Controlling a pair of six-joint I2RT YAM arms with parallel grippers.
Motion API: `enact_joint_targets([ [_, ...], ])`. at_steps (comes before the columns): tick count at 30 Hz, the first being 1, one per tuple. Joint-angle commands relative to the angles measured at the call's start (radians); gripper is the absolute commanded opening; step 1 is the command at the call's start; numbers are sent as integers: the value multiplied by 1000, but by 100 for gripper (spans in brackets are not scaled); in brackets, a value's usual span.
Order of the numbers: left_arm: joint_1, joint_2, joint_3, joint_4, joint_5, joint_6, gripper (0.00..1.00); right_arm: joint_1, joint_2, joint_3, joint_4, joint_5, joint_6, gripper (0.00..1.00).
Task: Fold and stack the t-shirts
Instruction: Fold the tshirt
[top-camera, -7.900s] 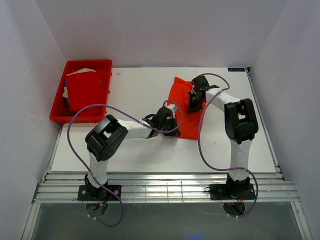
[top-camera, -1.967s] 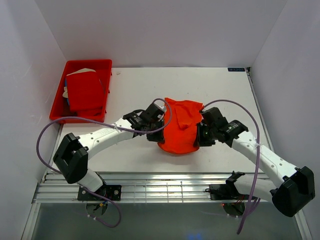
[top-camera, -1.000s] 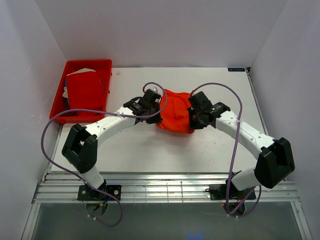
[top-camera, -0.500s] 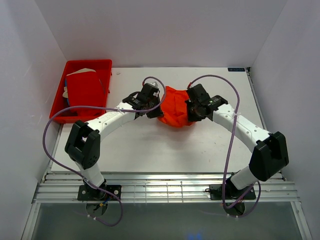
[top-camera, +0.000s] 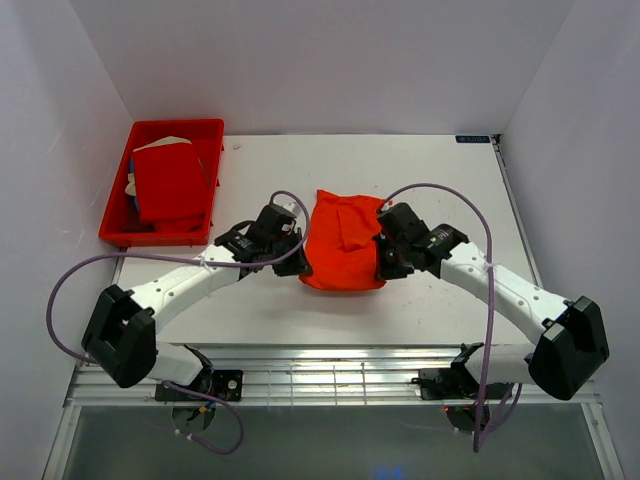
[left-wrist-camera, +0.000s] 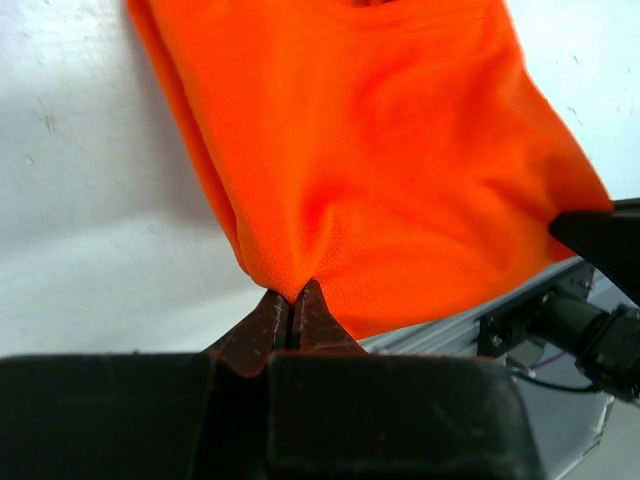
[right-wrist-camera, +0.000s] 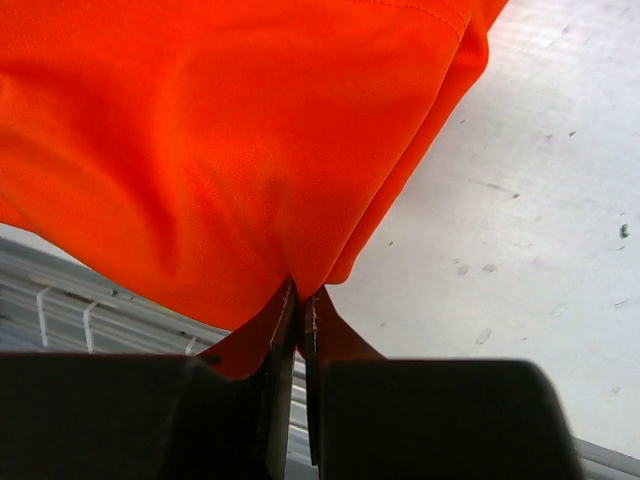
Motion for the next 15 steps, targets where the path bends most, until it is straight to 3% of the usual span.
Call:
enact_joint_targets([
  [1,-38,-113,-37,-21,28,-16,0,65,-66,-22,-34,-22,86,8],
  [9,-97,-197,18,-119,-3,-84,0,167,-92,56,-129,-4,169,8],
  [15,-95,-148,111,-131,-113,-90,0,164,-16,208,-160,132,130,8],
])
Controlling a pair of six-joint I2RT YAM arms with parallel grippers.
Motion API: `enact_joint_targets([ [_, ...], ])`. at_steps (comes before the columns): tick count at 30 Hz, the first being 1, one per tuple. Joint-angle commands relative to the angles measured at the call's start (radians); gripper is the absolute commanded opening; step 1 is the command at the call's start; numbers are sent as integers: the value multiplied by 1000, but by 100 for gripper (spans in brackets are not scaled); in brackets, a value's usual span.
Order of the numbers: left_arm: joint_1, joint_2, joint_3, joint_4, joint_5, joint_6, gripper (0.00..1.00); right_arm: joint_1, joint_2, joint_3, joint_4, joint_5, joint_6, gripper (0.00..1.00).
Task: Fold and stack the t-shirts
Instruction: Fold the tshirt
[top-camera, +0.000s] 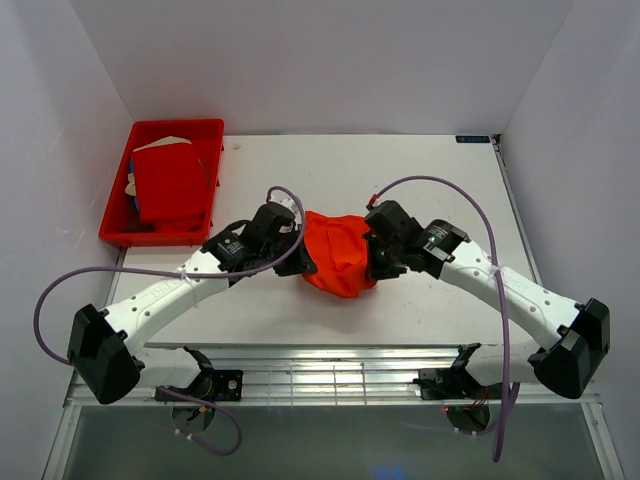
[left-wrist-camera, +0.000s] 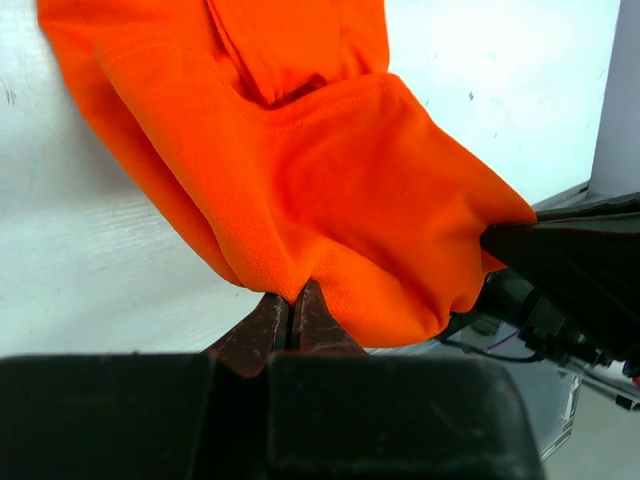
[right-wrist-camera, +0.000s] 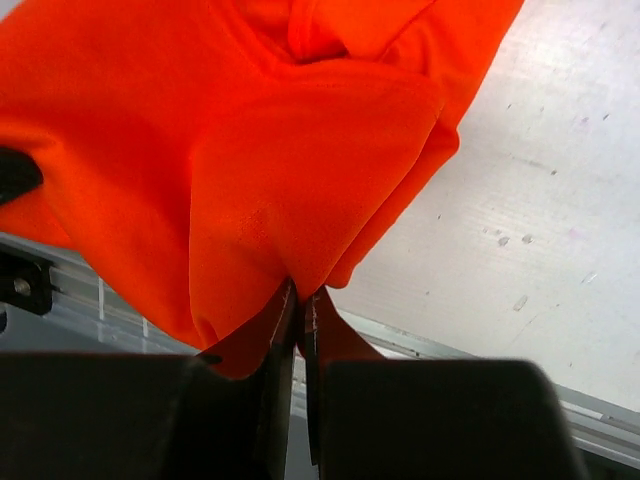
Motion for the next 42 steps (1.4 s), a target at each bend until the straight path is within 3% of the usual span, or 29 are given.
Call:
enact_joint_targets([
  [1,2,19,69,-2,-82,-29,0,-7,53,101,-12,111,-11,8],
  [6,5,62,59,50,-181,-45,0,-35,139,158,9,156,-45,8],
  [22,75,208,68,265,-200,-20,0,-150,232,184,98,193,-100,8],
  [27,112,321,118,372,-192,1,0,-196,302,221,179,220,-142,8],
  [30,144,407,163,501,-223,29,0,-252,357,238,311,232,-169,8],
  [31,152,429,180,535,-244,38,5,-271,374,239,355,237,-177,8],
  [32,163,472,225,584,-314,61,27,-298,403,241,403,272,-183,8],
  [33,169,486,244,616,-351,73,40,-314,419,242,505,291,-201,8],
  [35,194,512,263,746,-398,102,75,-346,454,252,611,330,-230,16],
  [38,220,564,388,723,-441,110,98,-383,500,256,813,343,-330,45],
  [42,237,668,583,581,-422,118,98,-426,577,405,778,263,-372,60],
])
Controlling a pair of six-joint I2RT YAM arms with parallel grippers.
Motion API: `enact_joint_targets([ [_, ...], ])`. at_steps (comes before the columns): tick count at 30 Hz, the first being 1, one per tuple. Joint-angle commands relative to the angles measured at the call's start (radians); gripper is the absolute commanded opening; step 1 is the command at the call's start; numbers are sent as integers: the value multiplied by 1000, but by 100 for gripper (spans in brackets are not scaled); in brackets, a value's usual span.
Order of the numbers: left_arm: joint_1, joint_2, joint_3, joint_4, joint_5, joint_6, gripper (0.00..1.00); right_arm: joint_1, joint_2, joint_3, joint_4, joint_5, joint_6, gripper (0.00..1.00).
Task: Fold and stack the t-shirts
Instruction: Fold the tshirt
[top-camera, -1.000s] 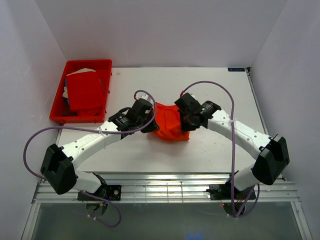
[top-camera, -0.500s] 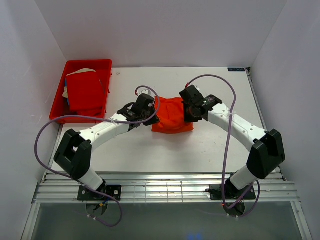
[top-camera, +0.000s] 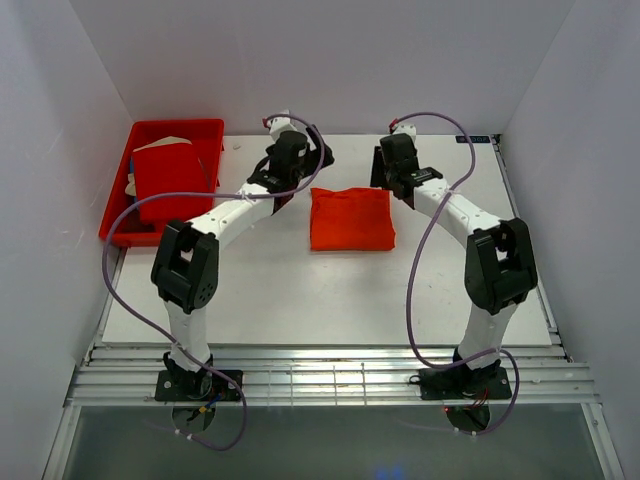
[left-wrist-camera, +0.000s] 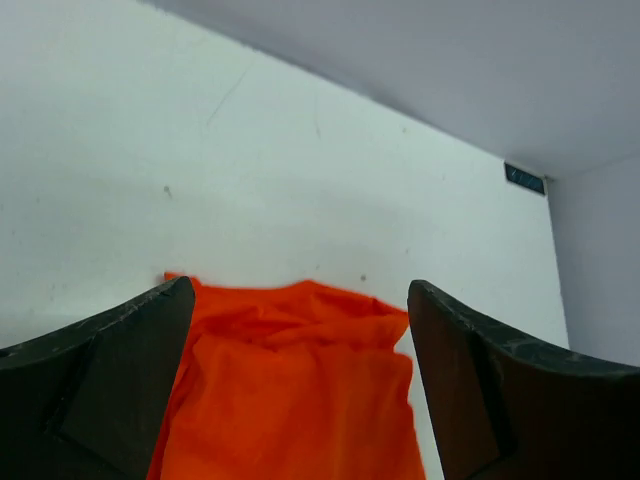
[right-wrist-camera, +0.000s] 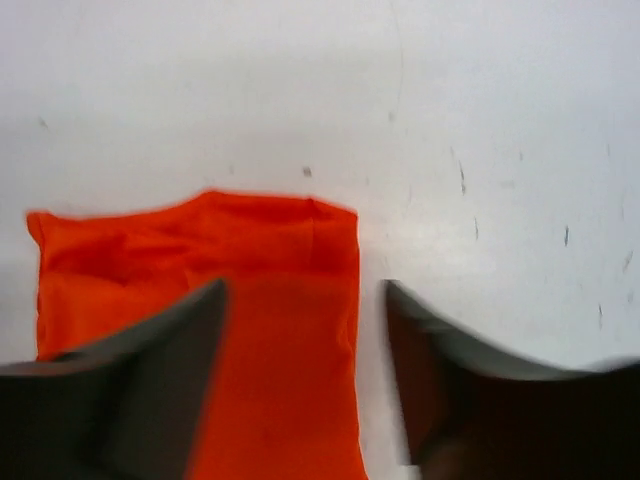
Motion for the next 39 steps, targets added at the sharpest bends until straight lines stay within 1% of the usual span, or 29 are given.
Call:
enact_joint_targets([
  [1,9,4,99,-31,-39,27,98,-25,24,125,144,-48,-99,88],
  [2,9,-11,81,-10,-34,18,98,-35,30,131,142,-90,-104,90],
  [3,9,-32,51,11,-19,12,98,-37,29,137,128,-83,-101,90],
  [4,8,-75,-10,50,24,7,98,-37,20,127,119,-81,-96,90],
  [6,5,-106,-53,74,64,7,98,-37,-41,76,157,-133,-99,93],
  [7,2,-118,-87,67,110,10,96,-37,-81,21,170,-188,-112,95],
  [8,2,-123,-105,64,128,12,92,-35,-95,1,180,-217,-113,99],
  [9,2,-126,-124,62,145,13,90,-35,-107,-14,173,-239,-113,100],
  [11,2,-119,-159,29,171,23,84,-35,-118,-24,130,-294,-100,96],
  [12,2,-109,-160,21,184,36,84,-35,-118,-24,89,-311,-96,93],
  [13,2,-100,-159,-37,196,56,86,-31,-123,-36,73,-323,-93,91],
  [14,3,-83,-159,-48,211,64,88,-28,-126,-51,70,-346,-95,80],
  [15,5,-77,-157,-66,224,72,90,-26,-132,-69,78,-352,-96,74],
  [16,5,-74,-164,-76,230,76,91,-26,-137,-86,87,-362,-93,66],
  [17,8,-82,-174,-61,251,81,93,-26,-137,-112,94,-389,-92,52],
  [18,12,-89,-208,-39,270,81,94,-26,-131,-117,96,-391,-84,13],
  [19,23,-92,-223,-3,283,75,94,-25,-111,-120,92,-391,-73,8],
  [20,31,-97,-236,10,320,63,95,-26,-97,-119,85,-439,-67,8],
  [21,38,-92,-246,12,371,50,96,-26,-79,-105,73,-450,-66,8],
  [22,61,-86,-251,57,404,40,96,-23,-46,-99,61,-482,-58,8],
  [24,83,-63,-256,62,466,15,96,-23,-16,-82,47,-504,-46,8],
  [27,113,-42,-266,73,520,4,97,-22,37,-61,29,-538,-37,8],
  [31,132,-19,-289,104,551,1,97,-16,96,-44,-5,-543,-40,8],
  [33,132,-25,-289,99,552,-8,96,-16,98,-41,-27,-530,-37,8],
  [35,132,-59,-323,146,575,-34,96,-16,63,-70,-14,-500,-34,8],
  [37,132,-75,-332,168,613,-68,96,-19,14,-96,-4,-434,-26,8],
  [39,127,-86,-322,171,632,-86,89,-23,-27,-109,-4,-409,-17,8],
])
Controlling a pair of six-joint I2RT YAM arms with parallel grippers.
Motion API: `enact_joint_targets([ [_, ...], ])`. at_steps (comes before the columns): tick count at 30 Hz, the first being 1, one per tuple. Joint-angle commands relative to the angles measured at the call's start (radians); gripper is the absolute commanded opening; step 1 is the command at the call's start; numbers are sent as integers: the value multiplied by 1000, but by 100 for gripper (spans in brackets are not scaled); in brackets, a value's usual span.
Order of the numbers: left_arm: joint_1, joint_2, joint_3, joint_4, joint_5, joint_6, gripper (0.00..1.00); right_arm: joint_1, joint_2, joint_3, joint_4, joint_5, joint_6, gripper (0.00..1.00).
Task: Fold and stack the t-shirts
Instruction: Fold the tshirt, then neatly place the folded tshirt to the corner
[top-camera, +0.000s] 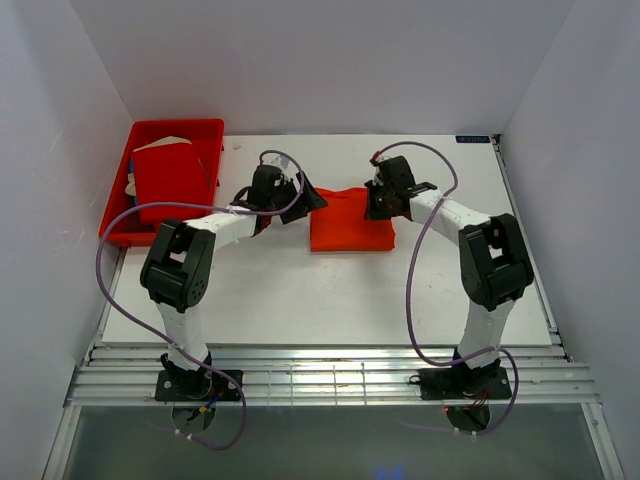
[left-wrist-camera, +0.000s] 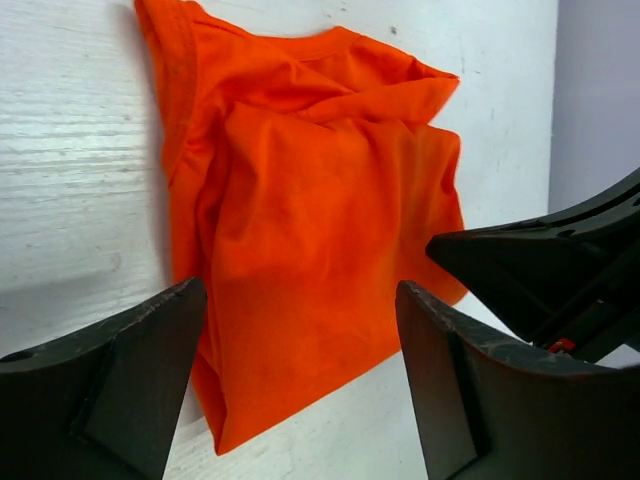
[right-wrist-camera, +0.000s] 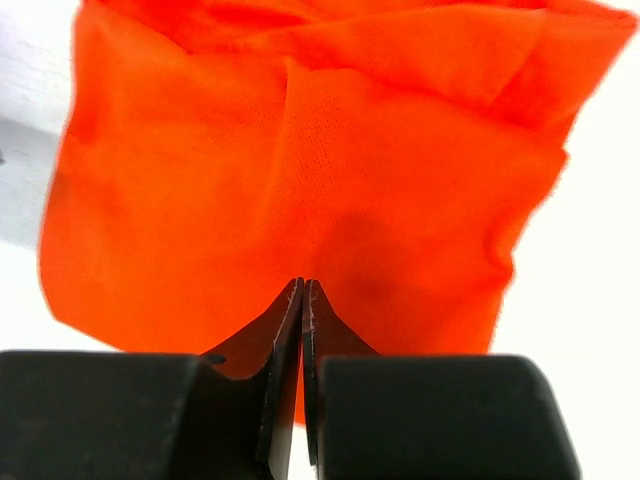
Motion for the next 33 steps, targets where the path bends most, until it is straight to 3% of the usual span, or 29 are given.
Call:
enact_joint_targets([
  [1,-11,-73,2,69,75,-70,85,-11,-119,-15,15,66,23,8],
  [5,-19,-69,18,129,109,-107,72,-28,-167,-56,13,106,26,8],
  [9,-22,43,81,131,164,-139,68,-59,-173,-84,9,98,46,9],
  [11,-26,89,106,132,181,-150,65,-88,-176,-97,16,80,64,14],
  [12,-33,123,120,132,180,-148,64,-97,-178,-111,19,57,67,19],
  [17,-36,192,141,146,178,-148,63,-168,-190,-150,53,-37,49,75],
  [21,-37,233,153,145,187,-145,61,-226,-205,-179,107,-136,37,96],
  [33,-39,217,55,77,135,-125,56,-278,-28,-214,206,-425,49,98],
])
